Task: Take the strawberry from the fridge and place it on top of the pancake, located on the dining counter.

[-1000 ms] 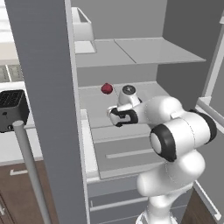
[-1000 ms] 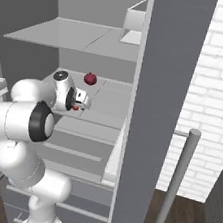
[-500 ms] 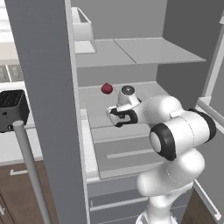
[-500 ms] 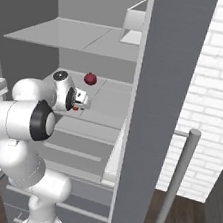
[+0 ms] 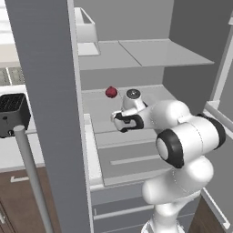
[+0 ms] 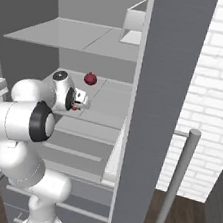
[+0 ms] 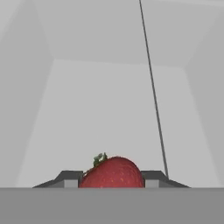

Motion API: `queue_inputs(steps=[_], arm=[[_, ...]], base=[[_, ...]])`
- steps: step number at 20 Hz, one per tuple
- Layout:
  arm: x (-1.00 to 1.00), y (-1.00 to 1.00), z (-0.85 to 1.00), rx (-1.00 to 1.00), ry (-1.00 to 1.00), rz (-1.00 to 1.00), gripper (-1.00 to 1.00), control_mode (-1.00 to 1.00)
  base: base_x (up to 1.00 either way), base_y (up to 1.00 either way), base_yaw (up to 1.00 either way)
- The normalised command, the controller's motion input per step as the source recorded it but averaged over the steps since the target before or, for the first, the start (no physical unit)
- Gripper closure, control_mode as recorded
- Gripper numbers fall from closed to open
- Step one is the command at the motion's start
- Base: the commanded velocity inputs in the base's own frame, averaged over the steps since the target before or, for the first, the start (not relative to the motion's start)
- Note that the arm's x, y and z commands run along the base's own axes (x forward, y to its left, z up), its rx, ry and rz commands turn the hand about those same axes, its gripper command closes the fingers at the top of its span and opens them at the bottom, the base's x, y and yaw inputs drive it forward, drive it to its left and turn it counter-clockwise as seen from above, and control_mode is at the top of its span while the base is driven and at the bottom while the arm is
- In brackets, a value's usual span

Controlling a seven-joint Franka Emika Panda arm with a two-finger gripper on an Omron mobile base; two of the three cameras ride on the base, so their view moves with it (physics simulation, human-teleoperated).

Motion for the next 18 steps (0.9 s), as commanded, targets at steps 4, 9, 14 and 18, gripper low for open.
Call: queue_inputs(steps=[4, 9, 14, 18], arm=[[-0.58, -0.16, 0.07, 0.0, 0.0, -0.1, 1.0, -1.0], [-0.9, -0.48, 0.65, 0.16, 0.01, -0.13, 1.0, -1.0], [-0.99, -0.18, 0.98, 0.16, 0.0, -0.08, 1.0, -1.0], [-1.0, 0.0, 1.0, 0.0, -0.05, 0.0, 1.0, -1.0]], base=[[0.0, 0.0, 0.0], [0.0, 0.0, 0.0], [0.0, 0.0, 0.0], [0.0, 0.0, 0.0]])
